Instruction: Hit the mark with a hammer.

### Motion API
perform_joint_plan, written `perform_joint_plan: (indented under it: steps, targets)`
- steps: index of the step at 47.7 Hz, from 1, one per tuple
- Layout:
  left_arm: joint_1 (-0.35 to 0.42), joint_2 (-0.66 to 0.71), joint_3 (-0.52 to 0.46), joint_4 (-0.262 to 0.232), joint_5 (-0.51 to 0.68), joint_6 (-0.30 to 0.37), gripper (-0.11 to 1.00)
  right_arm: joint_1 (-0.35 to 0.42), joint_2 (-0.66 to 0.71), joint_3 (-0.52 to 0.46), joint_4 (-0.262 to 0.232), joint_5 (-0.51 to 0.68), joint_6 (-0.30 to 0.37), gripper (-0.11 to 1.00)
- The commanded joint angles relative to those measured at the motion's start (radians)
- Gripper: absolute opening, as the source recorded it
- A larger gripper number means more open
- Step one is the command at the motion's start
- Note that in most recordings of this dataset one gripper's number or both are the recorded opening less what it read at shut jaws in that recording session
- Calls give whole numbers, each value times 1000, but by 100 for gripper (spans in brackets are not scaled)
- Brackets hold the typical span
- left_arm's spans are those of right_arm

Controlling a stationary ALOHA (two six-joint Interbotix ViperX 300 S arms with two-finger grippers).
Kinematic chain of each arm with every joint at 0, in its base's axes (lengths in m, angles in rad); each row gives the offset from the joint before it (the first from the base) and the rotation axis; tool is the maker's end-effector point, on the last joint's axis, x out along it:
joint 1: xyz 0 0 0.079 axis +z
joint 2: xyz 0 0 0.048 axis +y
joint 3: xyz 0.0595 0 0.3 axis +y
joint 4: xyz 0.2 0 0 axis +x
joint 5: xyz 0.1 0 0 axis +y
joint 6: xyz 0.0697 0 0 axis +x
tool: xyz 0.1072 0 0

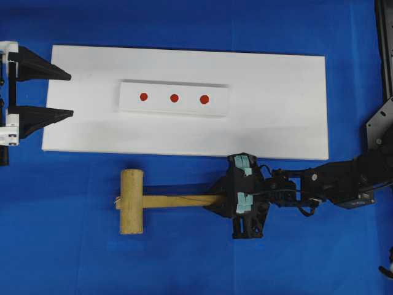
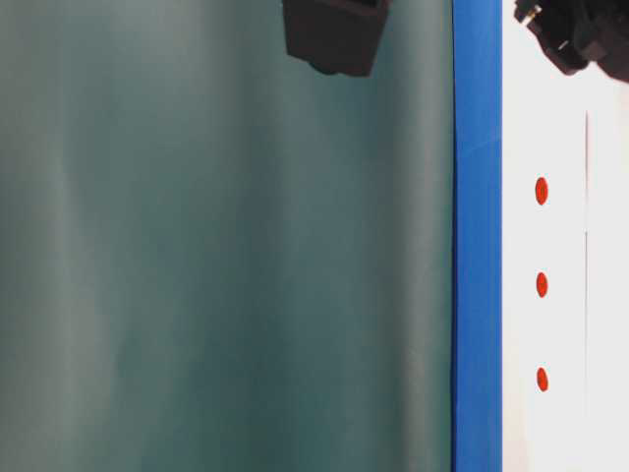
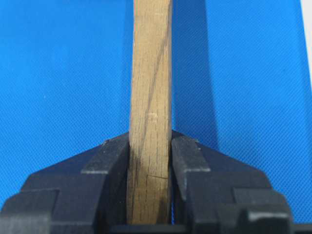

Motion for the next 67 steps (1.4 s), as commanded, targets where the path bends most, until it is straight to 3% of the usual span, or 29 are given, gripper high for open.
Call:
perform_joint_plan:
  steps: [1,7,9,13,20,23,31,44,56,67]
  targets:
    - [3,6,-11,0,-9,2,85,5,-12,-18,-3,15,-2,8]
    - [3,6,-11,0,-11,0,85,3,-12,-18,-3,25,0,8]
    - [5,5,-11,0,-11,-2,85,3,-12,-18,-3,25,2,13]
    - [3,6,-11,0,-9,-2,85,3,-12,-20,-3,25,3,32]
    - [5,6,-11,0,-9,-2,85,3,-17,-25,-3,26,3,79]
    - [3,5,-11,0,-9,-2,85,2,-32,-23,-5,32,0,90]
    - [5,5,-11,0,-11,-3,85,-8,-106,-17,-5,72,-26,82]
    - [3,-25,-9,0,-5,0,85,-57,-288,-25,-3,202,-135,82]
    - [3,-40,-9,0,14,-3,85,-115,-388,-25,-3,268,-187,82]
    - [3,-40,-9,0,18,-2,85,-245,-423,-6,-17,293,-238,82]
